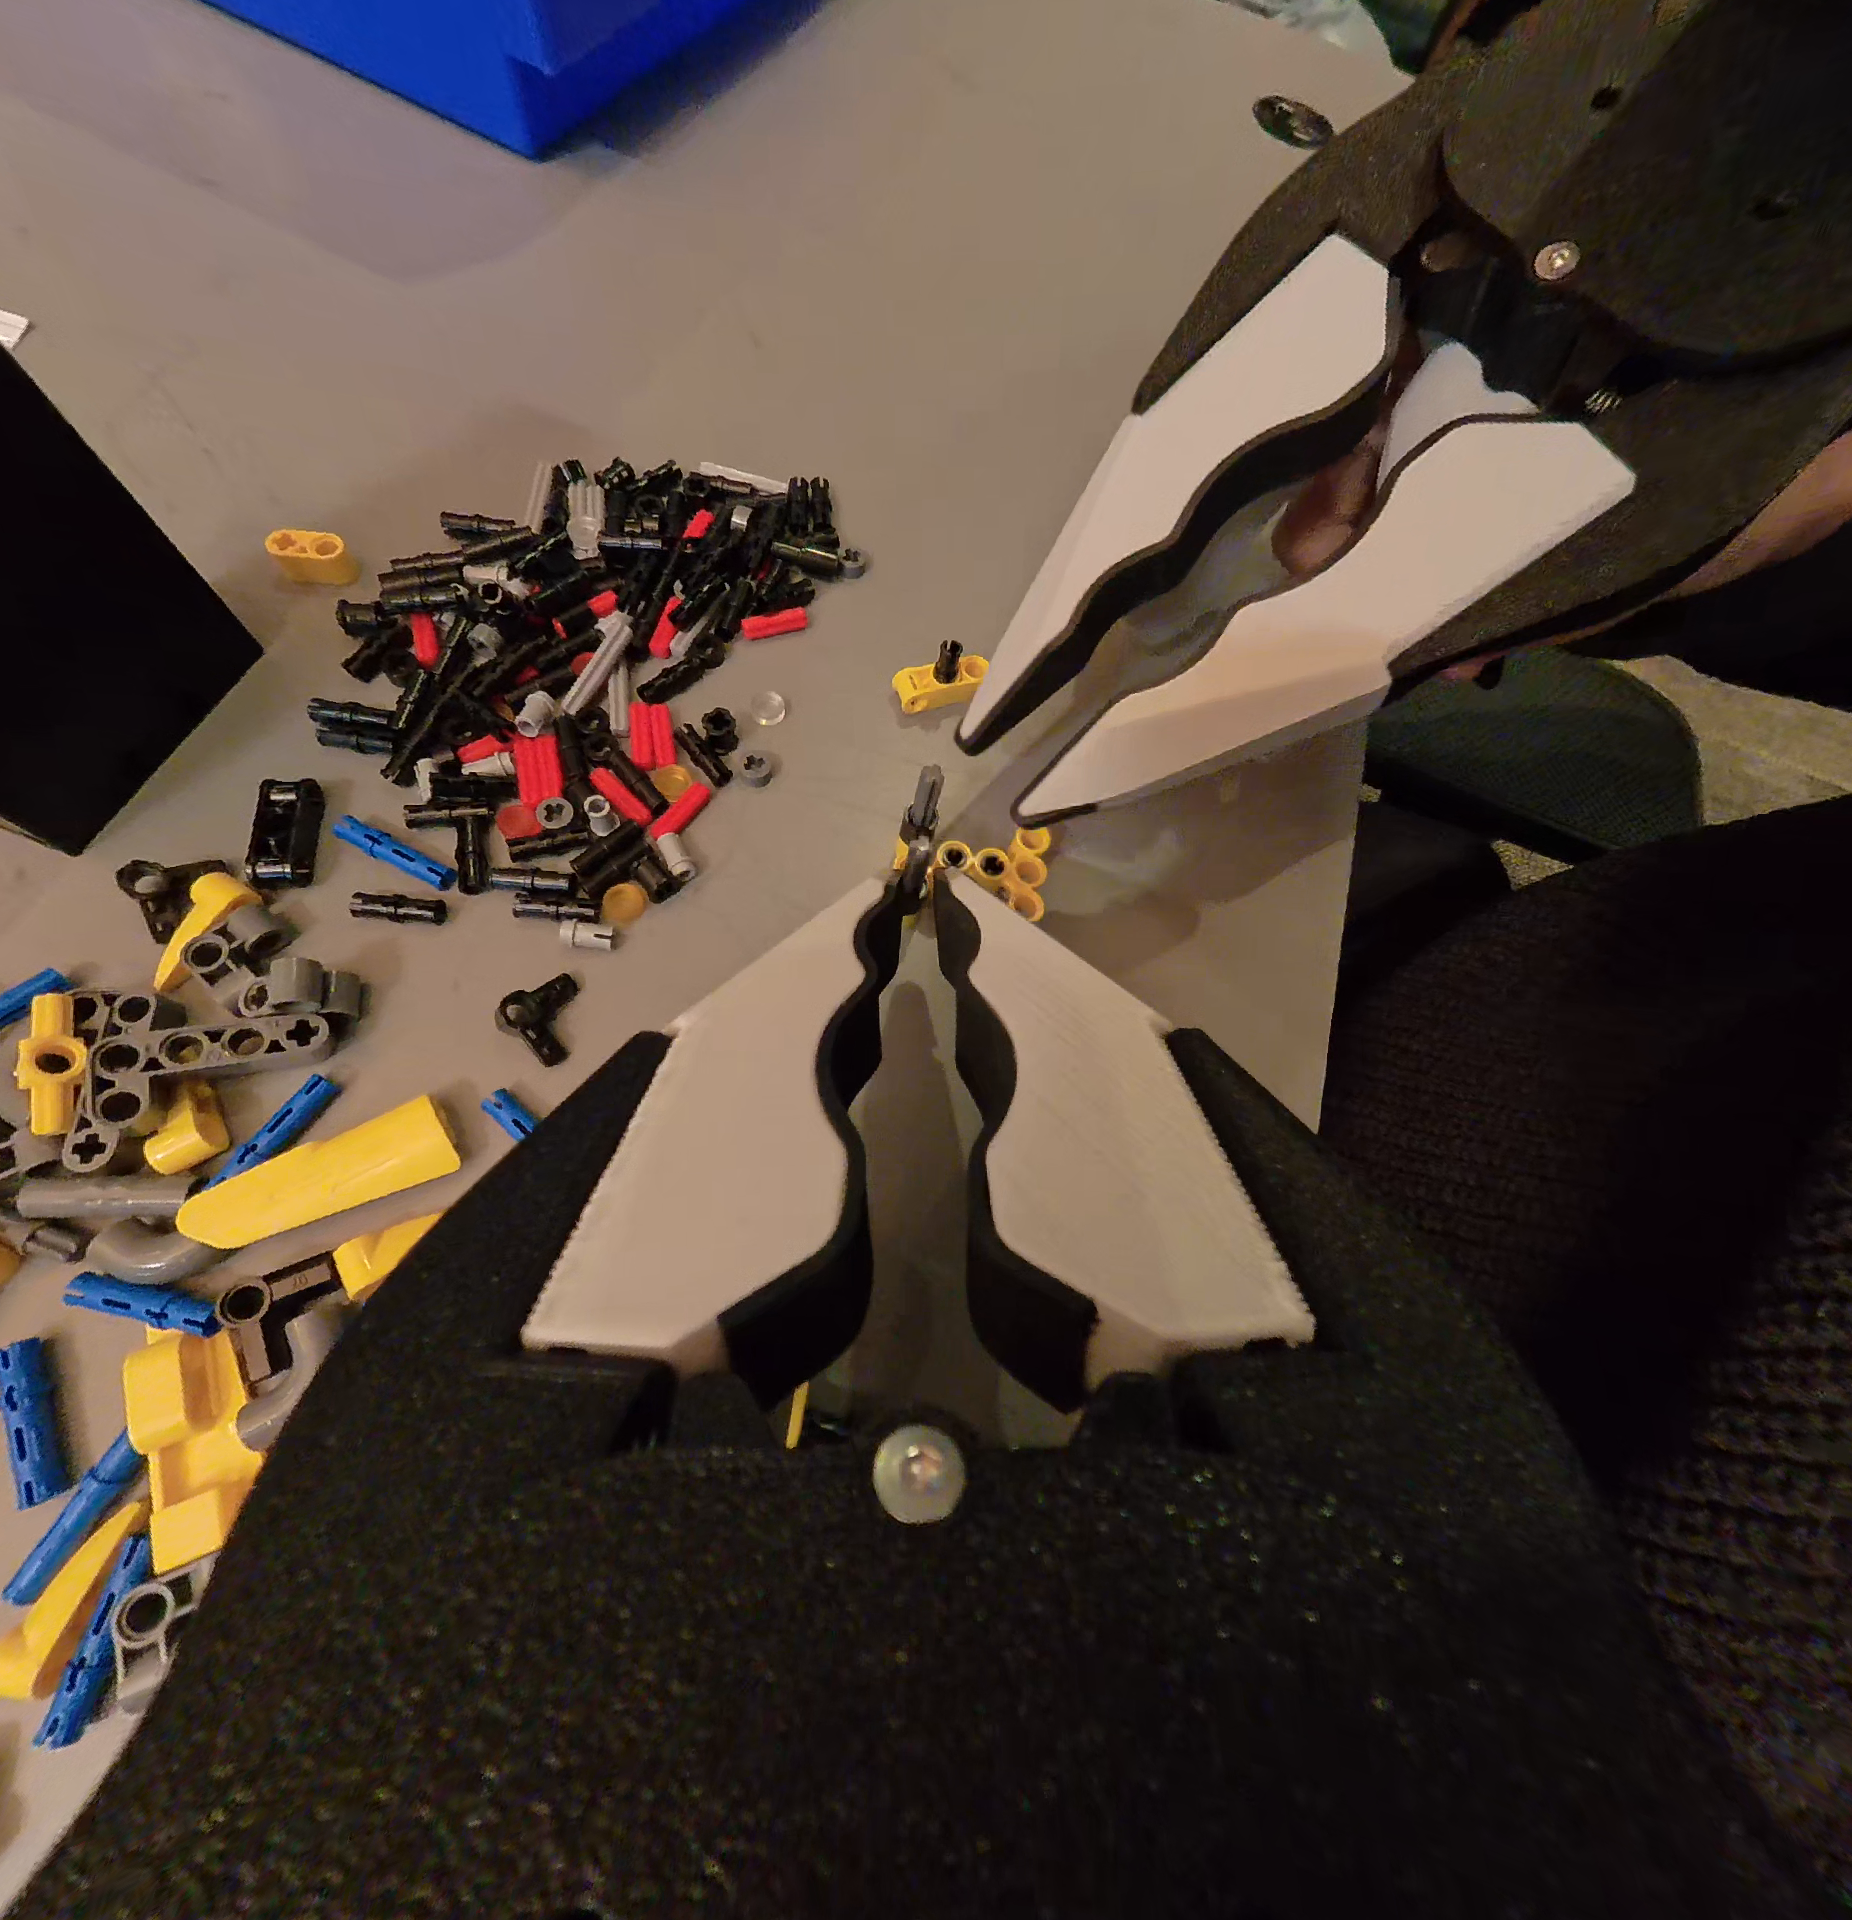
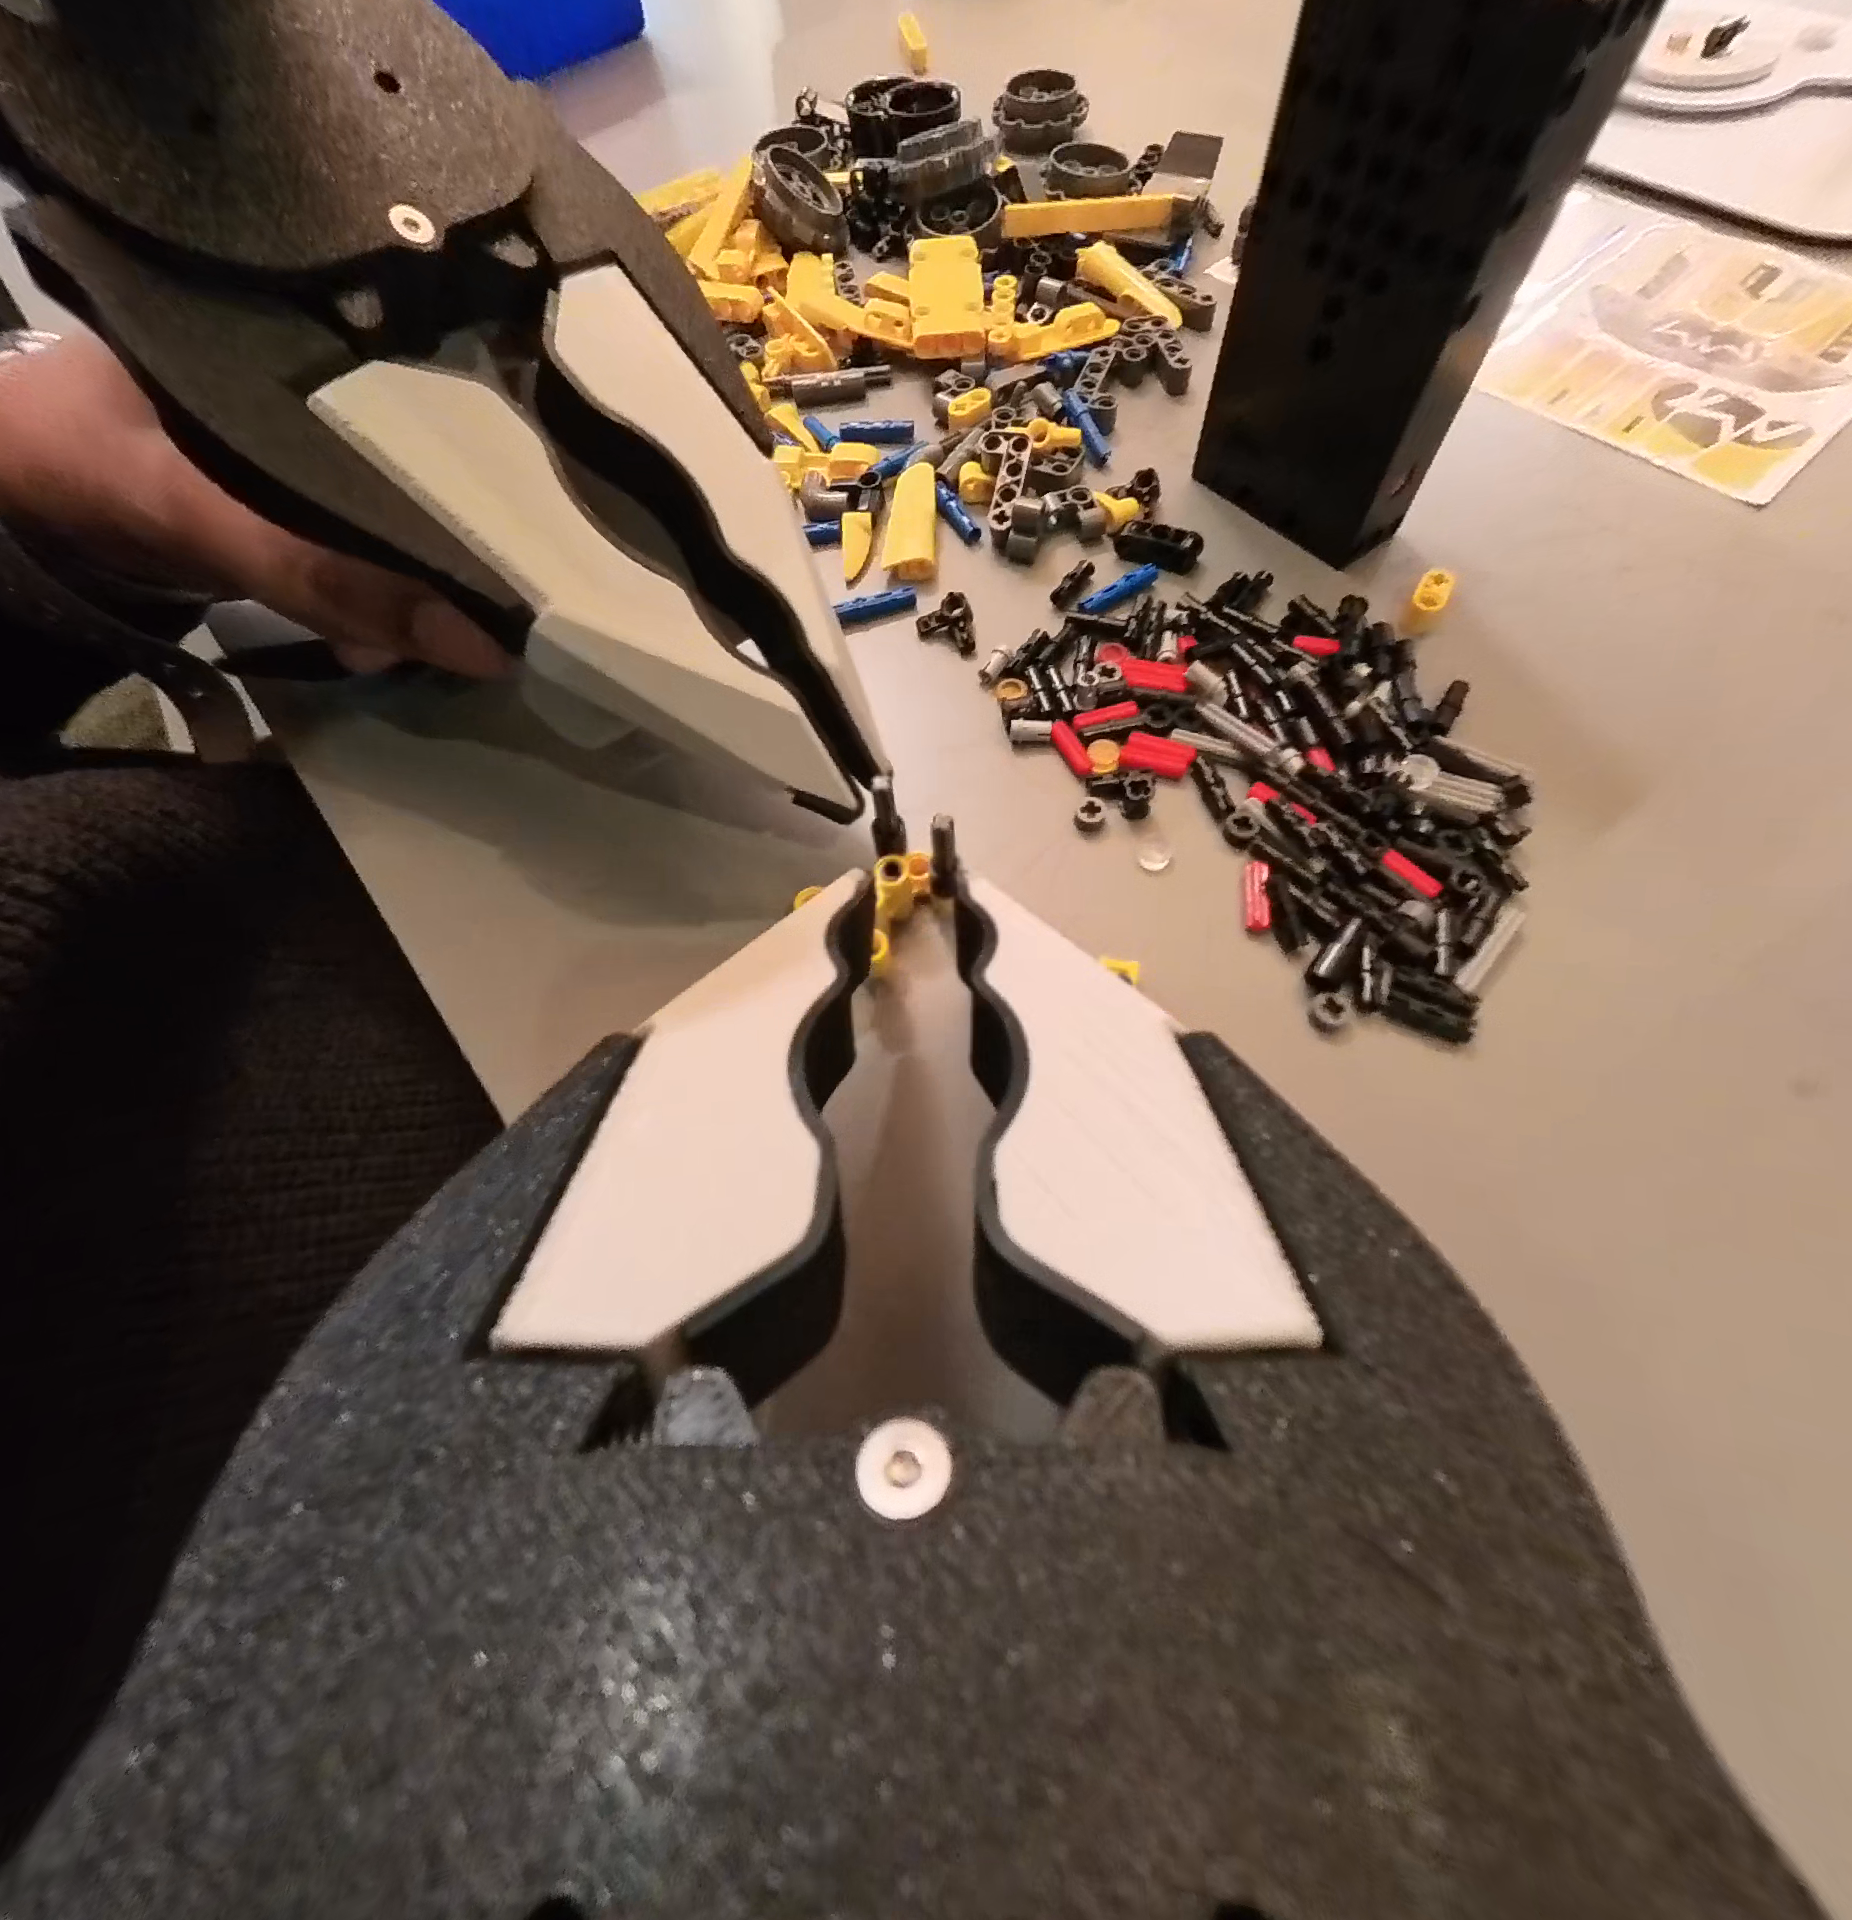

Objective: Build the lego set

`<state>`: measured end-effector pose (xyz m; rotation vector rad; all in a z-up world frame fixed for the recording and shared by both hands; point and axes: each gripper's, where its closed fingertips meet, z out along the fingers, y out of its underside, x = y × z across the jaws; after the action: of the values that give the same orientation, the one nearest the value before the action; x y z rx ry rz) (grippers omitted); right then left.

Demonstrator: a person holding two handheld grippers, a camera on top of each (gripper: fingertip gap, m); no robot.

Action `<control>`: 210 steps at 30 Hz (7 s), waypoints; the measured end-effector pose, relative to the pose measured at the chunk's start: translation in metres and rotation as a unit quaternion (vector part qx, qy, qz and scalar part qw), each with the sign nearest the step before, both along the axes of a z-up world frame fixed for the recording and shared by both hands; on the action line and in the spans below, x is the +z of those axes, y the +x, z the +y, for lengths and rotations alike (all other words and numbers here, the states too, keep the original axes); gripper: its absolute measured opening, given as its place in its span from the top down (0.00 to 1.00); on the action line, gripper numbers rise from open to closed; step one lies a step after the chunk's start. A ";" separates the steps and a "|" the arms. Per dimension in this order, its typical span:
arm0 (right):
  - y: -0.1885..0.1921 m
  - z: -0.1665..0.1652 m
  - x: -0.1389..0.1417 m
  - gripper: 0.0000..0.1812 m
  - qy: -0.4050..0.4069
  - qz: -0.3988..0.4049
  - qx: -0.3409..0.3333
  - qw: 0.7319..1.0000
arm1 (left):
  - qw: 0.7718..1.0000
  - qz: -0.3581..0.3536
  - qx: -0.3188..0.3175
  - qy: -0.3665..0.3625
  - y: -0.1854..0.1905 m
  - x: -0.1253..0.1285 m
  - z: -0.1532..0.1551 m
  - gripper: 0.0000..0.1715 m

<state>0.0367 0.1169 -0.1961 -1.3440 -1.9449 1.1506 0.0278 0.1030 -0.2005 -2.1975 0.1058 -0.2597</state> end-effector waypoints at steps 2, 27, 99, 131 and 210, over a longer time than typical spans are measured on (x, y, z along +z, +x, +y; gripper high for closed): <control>-0.003 0.001 0.000 0.92 0.017 0.001 0.000 1.000 | 1.000 0.000 -0.001 -0.003 0.000 -0.001 0.000 0.97; -0.012 -0.003 -0.003 0.98 0.018 -0.011 0.034 0.999 | 1.000 -0.003 -0.005 -0.009 0.001 -0.003 0.000 0.97; 0.014 0.004 0.080 0.96 -0.004 0.168 0.070 0.983 | 0.952 -0.270 -0.027 0.144 0.027 0.073 -0.004 0.90; 0.008 -0.017 0.086 0.96 0.193 0.259 0.105 0.941 | 0.902 -0.389 -0.003 0.186 -0.006 0.087 -0.020 0.97; 0.027 -0.038 0.062 0.88 -0.130 0.057 0.212 0.967 | 0.941 -0.269 -0.112 0.172 0.036 0.074 -0.020 0.96</control>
<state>0.0638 0.0786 -0.1338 -0.9736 -2.1095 1.6968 0.0637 0.0828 -0.1262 -1.7004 0.0870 -0.8914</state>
